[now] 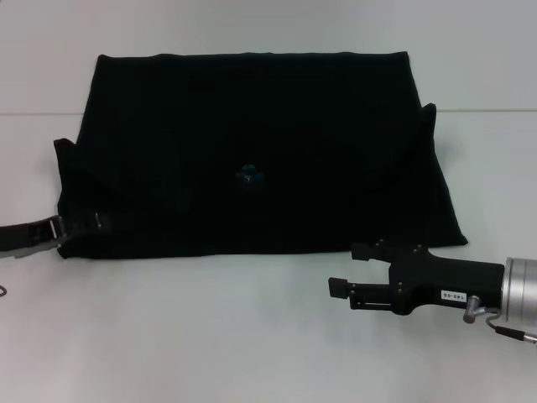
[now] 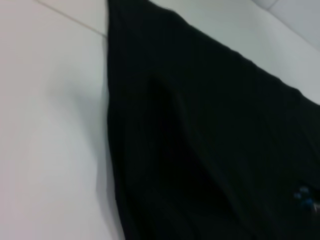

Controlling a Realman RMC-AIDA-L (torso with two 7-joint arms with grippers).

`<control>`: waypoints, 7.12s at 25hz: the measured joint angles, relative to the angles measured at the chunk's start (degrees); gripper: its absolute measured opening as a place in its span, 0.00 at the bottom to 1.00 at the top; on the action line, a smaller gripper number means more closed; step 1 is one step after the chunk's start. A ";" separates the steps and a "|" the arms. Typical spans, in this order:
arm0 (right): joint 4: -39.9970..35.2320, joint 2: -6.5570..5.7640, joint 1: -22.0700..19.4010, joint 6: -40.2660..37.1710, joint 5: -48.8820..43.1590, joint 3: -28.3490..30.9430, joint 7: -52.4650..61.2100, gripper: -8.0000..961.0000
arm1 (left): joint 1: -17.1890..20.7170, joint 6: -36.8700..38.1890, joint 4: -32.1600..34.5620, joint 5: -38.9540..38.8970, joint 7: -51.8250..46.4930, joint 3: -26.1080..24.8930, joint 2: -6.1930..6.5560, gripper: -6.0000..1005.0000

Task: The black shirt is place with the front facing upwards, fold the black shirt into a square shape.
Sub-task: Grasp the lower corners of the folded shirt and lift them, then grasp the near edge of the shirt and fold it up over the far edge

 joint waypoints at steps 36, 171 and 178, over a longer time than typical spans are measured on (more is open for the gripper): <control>-20.48 -10.16 1.43 -1.88 -19.72 4.20 60.11 0.85 | 0.60 1.27 3.84 1.79 -0.54 2.80 -0.24 0.07; 3.06 -0.15 7.70 23.57 6.85 23.17 35.02 0.05 | -6.95 -4.66 -14.04 -24.39 17.32 -22.48 -0.41 0.07; 5.98 0.22 8.81 30.71 9.75 23.42 29.68 0.05 | -11.18 -15.92 -15.09 -24.64 23.15 -22.50 -1.65 0.07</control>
